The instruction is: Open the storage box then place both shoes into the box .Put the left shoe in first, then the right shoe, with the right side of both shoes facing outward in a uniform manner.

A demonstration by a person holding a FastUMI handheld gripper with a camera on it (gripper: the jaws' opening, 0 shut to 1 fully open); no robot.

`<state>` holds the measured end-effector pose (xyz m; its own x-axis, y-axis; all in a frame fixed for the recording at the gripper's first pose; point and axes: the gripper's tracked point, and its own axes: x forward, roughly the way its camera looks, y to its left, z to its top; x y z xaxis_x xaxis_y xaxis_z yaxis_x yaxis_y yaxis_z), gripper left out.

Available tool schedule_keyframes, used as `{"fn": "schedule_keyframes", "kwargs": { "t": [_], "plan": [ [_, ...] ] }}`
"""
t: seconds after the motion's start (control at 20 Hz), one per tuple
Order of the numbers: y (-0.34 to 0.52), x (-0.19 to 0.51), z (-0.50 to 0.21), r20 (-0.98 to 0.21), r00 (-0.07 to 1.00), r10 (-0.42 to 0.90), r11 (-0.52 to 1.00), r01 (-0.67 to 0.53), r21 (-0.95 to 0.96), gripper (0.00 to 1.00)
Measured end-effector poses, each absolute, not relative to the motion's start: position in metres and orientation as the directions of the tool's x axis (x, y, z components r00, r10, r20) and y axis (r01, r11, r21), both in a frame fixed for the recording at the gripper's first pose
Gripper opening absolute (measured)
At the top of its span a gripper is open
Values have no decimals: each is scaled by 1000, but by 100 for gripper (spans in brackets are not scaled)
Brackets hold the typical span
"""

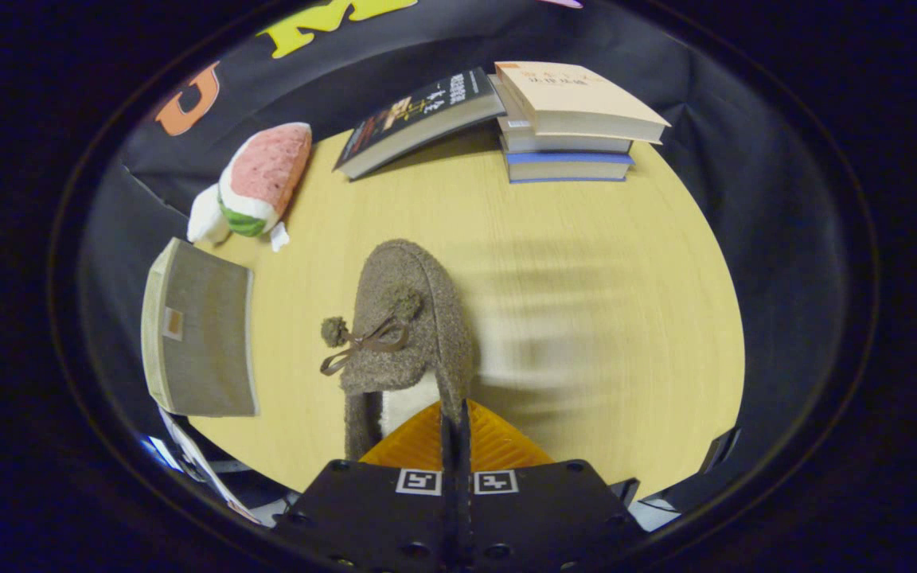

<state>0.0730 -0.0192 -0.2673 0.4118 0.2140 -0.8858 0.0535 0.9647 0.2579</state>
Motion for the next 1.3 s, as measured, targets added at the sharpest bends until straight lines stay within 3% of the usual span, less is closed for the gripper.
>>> {"fn": "schedule_keyframes", "kwargs": {
  "t": [0.5,0.65,0.9,1.3],
  "plan": [
    [129,60,-118,-761,568,314,942,-85,325,0],
    [195,55,-98,-738,565,370,924,-137,358,0],
    [290,63,-108,-742,532,407,910,-165,381,0],
    [361,83,-179,-809,501,307,948,-89,305,0]
  ]
}}
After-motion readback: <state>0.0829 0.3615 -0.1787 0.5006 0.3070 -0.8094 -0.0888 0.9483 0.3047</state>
